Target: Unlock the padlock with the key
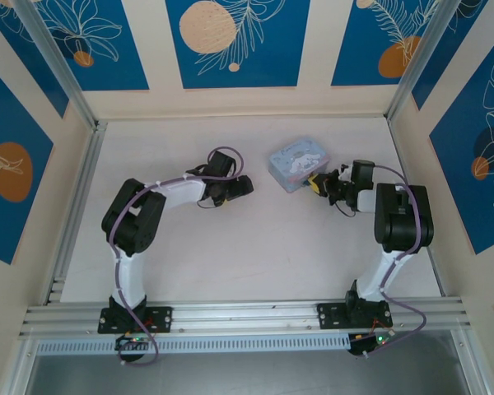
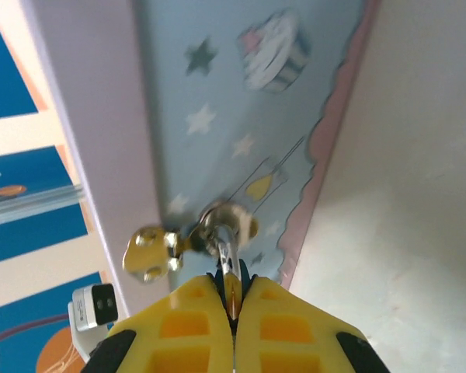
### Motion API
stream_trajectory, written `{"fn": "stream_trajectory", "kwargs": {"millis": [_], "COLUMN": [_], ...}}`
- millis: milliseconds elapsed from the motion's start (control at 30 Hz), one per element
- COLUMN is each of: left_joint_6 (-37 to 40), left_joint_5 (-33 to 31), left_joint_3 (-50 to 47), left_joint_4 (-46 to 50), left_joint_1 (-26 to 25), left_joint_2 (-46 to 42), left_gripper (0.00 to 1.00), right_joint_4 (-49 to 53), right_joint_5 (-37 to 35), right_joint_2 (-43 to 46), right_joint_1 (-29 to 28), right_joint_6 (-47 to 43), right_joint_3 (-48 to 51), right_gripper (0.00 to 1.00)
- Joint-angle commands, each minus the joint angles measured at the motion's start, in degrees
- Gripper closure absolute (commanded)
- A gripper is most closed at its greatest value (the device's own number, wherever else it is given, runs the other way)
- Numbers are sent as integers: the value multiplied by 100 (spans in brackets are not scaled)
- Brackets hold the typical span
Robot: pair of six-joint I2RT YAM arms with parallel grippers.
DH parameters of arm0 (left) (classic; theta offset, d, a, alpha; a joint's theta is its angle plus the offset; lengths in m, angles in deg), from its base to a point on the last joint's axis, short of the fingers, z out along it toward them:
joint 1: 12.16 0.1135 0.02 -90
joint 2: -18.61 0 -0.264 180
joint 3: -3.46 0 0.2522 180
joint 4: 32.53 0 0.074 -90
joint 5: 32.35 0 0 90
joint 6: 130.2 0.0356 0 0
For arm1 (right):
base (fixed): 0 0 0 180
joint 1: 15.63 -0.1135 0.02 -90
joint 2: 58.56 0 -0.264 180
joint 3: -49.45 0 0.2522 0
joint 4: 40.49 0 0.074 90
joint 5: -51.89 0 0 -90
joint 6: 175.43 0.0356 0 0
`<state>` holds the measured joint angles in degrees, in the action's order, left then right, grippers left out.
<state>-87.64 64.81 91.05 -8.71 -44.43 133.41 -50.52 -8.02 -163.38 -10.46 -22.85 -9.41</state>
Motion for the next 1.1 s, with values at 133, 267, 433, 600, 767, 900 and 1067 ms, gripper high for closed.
{"fn": "stream_trajectory", "kwargs": {"millis": [133,267,433,600,767,900,1067], "left_joint_6": [81,157,301,352,260,312,504], "left_joint_5": [-254,-259,-349,-652,-976,-1041,-1223], "left_joint_3": [-433,-264,57,185,104,382,1008], "left_joint_4": [1118,1216,1349,1335,1264,1321,1767], "left_joint_1": [36,-30,-241,-469,-608,-787,-1015], "left_joint_2": [-165,-472,-710,-904,-1249,-1198,-642], "left_gripper": [11,10,8,8,8,7,7], "right_joint_4": [300,637,903,668,531,459,437], "right_joint_5": [118,-209,-572,-645,-587,-578,-525], "right_joint_2": [660,1031,1316,1260,1100,1077,1095], "right_joint_1": [-526,-1061,-1580,-1519,-1501,-1489,-1451], "right_joint_6": [-284,-480,-640,-579,-568,-583,-623], "right_joint_3": [384,621,982,1368,1467,1521,1554], "right_gripper": [100,100,100,100,100,100,100]}}
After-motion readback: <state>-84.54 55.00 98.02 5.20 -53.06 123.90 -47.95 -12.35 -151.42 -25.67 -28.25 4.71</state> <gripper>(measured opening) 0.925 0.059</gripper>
